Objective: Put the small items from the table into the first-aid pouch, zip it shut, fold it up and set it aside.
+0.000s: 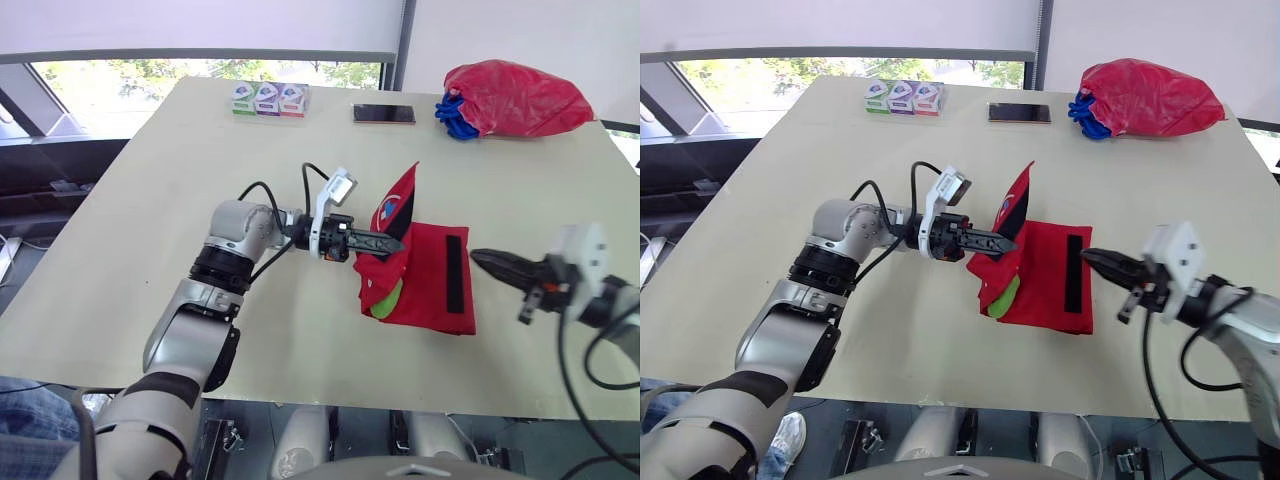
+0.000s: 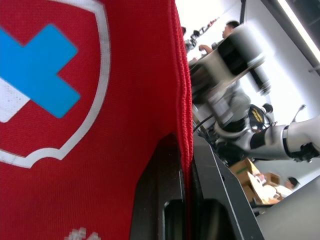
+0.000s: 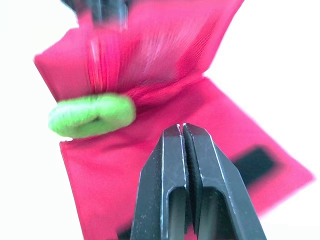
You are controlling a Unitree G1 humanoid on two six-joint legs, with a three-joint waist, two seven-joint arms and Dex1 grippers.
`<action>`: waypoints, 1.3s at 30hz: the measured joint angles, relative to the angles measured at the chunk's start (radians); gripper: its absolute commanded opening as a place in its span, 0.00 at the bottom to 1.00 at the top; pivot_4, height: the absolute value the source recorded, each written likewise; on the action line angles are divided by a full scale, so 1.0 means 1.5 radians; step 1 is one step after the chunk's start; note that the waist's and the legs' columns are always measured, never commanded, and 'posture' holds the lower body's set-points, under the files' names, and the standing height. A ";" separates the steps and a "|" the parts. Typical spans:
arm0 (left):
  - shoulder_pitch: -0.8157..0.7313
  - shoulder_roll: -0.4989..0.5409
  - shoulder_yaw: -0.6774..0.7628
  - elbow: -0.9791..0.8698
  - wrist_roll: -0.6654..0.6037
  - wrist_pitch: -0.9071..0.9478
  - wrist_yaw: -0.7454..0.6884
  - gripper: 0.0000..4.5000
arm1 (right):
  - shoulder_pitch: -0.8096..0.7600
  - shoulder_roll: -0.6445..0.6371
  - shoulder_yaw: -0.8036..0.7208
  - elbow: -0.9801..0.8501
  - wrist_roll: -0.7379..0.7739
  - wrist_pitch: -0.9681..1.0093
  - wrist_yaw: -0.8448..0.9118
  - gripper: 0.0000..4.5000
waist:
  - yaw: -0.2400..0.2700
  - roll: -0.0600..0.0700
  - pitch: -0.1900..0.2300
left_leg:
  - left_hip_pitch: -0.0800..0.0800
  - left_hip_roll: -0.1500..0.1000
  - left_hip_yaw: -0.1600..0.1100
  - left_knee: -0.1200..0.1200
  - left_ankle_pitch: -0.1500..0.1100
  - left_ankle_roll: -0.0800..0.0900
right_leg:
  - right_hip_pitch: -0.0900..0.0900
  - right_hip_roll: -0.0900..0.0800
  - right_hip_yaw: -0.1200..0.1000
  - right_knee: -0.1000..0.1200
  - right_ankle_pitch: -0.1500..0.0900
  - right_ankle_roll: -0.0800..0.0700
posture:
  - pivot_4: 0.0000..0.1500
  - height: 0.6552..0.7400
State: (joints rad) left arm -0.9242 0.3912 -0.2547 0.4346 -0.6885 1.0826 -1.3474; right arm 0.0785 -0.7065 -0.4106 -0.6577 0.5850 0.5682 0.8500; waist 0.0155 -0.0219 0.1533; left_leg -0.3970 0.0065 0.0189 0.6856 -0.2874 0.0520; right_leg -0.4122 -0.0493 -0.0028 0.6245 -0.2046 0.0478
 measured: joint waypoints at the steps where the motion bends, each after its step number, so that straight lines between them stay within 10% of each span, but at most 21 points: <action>1: -0.002 -0.005 -0.002 0.006 0.003 -0.004 -0.002 0.00 | 0.011 -0.003 -0.017 -0.002 0.009 0.001 0.003 0.03 | -0.001 0.000 0.000 | 0.000 0.000 0.000 0.000 0.000 0.000 | 0.000 0.000 0.000 0.000 0.000 0.000 | 1.00 1.00; 14: -0.037 -0.137 -0.031 0.132 0.117 -0.114 0.003 0.00 | 0.220 0.007 -0.230 0.057 0.066 -0.082 0.124 0.99 | 0.000 0.000 0.000 | 0.001 0.000 0.001 0.001 0.000 0.000 | 0.000 0.000 0.002 0.001 -0.001 0.000 | 1.00 1.00; 25: -0.037 -0.151 -0.017 0.136 0.131 -0.135 -0.007 0.99 | 0.226 0.035 -0.229 0.113 0.099 -0.129 0.147 1.00 | -0.001 0.001 0.000 | 0.001 0.000 0.001 0.001 0.000 0.000 | 0.000 0.001 0.002 0.001 -0.001 -0.002 | 1.00 1.00; 39: -0.020 -0.156 -0.016 0.056 0.146 -0.173 -0.015 0.99 | 0.200 0.053 -0.193 0.210 0.106 -0.226 0.225 1.00 | -0.001 0.001 -0.001 | 0.001 0.000 0.001 0.001 0.000 0.000 | 0.000 0.000 0.002 0.001 -0.001 -0.001 | 1.00 1.00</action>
State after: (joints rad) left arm -0.9536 0.1574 -0.2783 0.5190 -0.4701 0.8234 -1.3699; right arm 0.3786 -0.6266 -0.6999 -0.3430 0.7446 0.2293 1.1873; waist 0.0144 -0.0199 0.1524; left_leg -0.3952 0.0070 0.0202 0.6866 -0.2875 0.0523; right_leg -0.4117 -0.0486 0.0001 0.6256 -0.2058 0.0458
